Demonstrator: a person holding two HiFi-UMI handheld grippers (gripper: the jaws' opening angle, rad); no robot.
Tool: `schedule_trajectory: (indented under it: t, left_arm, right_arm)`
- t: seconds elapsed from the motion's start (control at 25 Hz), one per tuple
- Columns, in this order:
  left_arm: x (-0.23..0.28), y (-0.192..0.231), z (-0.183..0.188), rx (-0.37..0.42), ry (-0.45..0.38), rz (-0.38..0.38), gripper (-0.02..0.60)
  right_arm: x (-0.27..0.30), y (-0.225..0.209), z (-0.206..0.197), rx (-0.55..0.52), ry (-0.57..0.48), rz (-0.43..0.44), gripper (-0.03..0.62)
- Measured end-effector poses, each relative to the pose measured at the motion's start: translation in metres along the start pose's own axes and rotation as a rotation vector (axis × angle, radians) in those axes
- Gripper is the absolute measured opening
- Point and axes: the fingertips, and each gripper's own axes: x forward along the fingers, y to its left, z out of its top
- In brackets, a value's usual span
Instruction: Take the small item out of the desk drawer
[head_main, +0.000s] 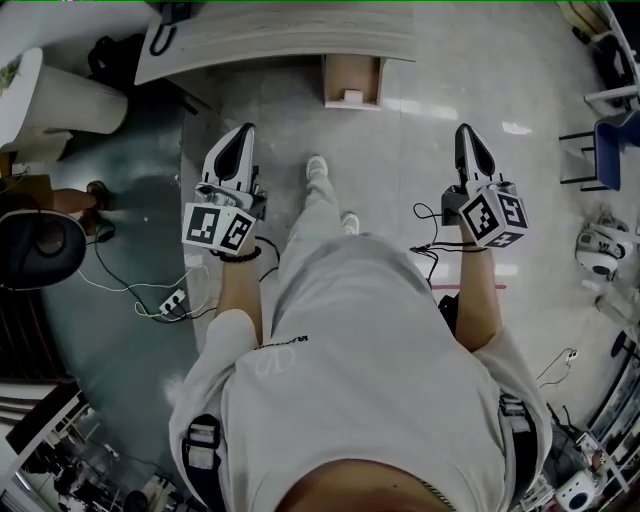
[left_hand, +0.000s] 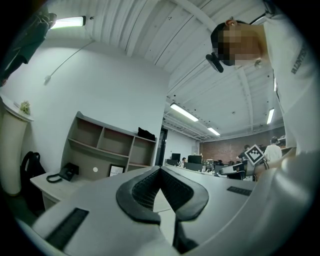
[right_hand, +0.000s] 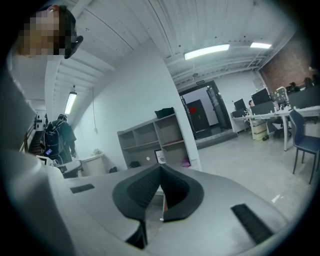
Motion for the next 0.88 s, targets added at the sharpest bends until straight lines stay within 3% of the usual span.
schedule_trajectory:
  t: [0.36,0.52,0.72,0.88]
  left_arm:
    - [0.081,0.042,-0.011,-0.023,0.016,-0.065,-0.002]
    - [0.123,0.062,-0.02,0.005,0.042,-0.095,-0.002]
    - [0.174,0.087,-0.061,0.047,0.13,-0.152,-0.002]
    - [0.2,0.111,-0.095,0.059,0.21,-0.168,-0.002]
  right_arm:
    - [0.075,0.008,-0.02,-0.038,0.112,0.025,0.0]
    - [0.111,0.008,-0.026,-0.059,0.149,0.016,0.0]
    - [0.162,0.008,-0.045,-0.093,0.236,-0.003,0.0]
    - [0.203,0.011,-0.073,-0.058,0.303,0.015,0.0]
